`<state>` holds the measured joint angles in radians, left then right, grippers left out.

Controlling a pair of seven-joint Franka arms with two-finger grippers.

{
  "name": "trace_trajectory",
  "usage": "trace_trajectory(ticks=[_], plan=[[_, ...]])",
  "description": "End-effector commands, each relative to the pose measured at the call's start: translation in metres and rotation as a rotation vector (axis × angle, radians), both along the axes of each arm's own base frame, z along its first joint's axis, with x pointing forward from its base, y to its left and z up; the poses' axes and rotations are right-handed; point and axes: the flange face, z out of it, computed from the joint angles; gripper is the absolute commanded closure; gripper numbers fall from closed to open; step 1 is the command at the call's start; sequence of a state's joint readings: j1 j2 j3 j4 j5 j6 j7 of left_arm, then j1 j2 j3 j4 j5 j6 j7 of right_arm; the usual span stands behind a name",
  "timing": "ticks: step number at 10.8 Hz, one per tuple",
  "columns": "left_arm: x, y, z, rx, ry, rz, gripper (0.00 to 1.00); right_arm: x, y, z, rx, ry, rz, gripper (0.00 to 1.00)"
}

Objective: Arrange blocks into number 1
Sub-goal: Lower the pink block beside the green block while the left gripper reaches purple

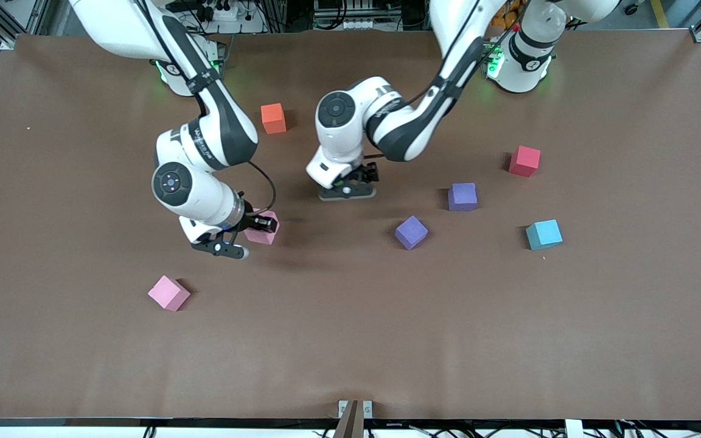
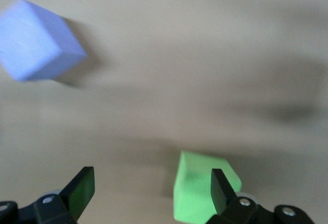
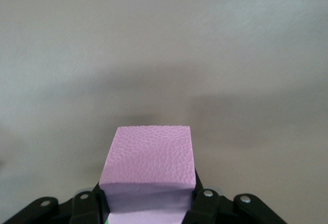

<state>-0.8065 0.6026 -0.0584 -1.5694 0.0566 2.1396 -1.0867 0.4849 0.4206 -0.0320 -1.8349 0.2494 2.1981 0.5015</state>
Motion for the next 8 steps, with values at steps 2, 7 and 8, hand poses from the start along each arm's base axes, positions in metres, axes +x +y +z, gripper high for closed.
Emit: trace_trajectory(ticks=[2, 7, 8], plan=[[0.068, 0.076, -0.004, 0.027, -0.009, 0.347, 0.00, -0.039, 0.062, -0.017, -0.008, -0.021, 0.118, 0.44], [0.124, 0.148, -0.009, -0.056, 0.052, 0.581, 0.00, -0.064, 0.125, -0.052, 0.003, -0.061, 0.166, 0.44], [0.125, 0.148, -0.020, -0.062, 0.050, 0.612, 0.00, -0.058, 0.131, -0.052, 0.004, -0.071, 0.175, 0.44]])
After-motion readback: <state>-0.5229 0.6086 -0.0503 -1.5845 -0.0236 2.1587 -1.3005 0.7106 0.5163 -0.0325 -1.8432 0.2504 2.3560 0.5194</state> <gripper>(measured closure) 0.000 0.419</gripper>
